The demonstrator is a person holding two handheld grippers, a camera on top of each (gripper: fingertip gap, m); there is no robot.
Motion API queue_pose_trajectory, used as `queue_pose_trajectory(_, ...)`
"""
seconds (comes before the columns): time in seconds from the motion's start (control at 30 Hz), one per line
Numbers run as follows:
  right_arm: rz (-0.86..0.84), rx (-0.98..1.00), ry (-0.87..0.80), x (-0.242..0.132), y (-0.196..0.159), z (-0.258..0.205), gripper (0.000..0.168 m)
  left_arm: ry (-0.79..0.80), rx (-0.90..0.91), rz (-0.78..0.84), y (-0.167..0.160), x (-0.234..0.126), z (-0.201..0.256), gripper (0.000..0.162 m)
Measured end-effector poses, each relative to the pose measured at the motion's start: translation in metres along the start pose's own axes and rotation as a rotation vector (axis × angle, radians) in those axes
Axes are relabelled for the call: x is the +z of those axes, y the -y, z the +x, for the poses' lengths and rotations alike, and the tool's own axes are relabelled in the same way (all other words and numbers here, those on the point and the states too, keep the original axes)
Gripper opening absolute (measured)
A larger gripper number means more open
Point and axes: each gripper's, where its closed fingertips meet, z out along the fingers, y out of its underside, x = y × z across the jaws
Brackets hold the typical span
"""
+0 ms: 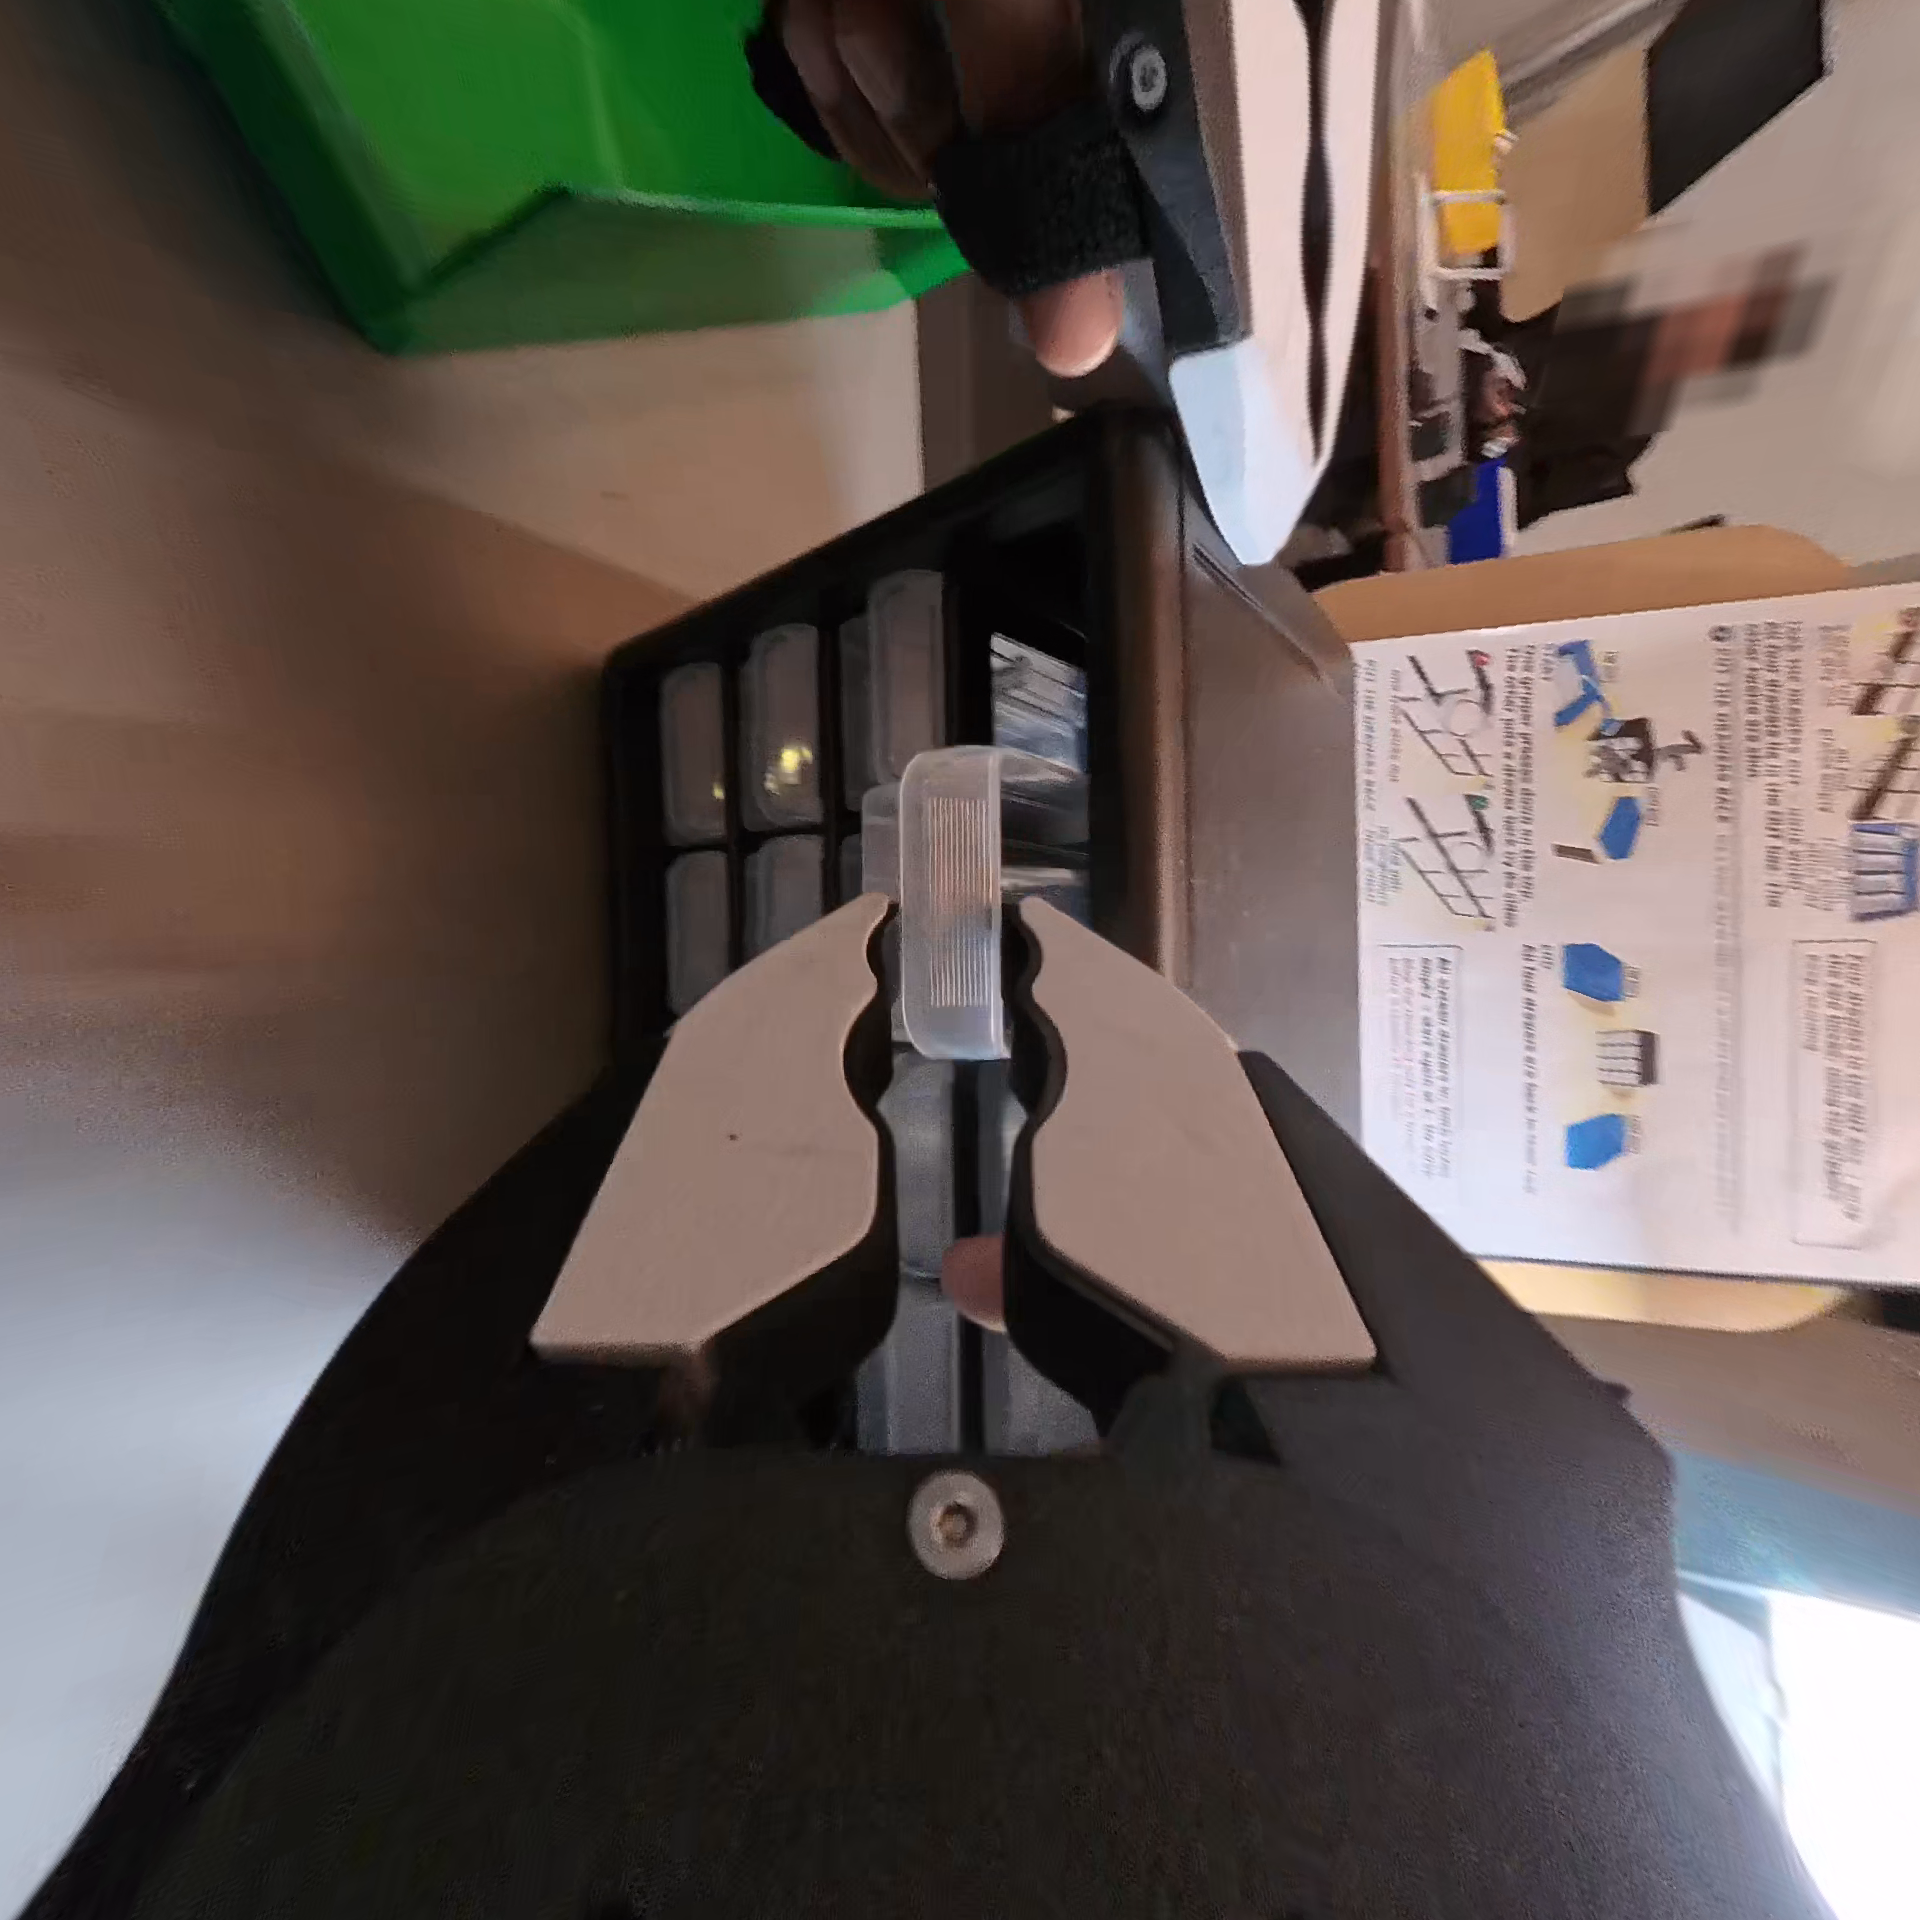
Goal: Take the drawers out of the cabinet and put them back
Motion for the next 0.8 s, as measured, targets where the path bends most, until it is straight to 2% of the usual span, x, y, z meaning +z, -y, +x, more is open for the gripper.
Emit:
queue_pose_trajectory(0.27,0.057,0.105,0.287,-0.027,0.01,-0.023,0.017,0.005,0.001,0.0,0.0,0.0,0.0,0.0)
queue_pose_trajectory(0.57,0.025,0.126,0.35,-0.019,0.011,-0.024,0.016,0.005,0.001,0.001,0.0,0.0,0.0,0.0)
queue_pose_trajectory(0.8,-0.027,0.198,0.49,-0.011,0.011,-0.029,0.016,0.005,0.003,0.002,0.0,0.0,0.0,0.0)
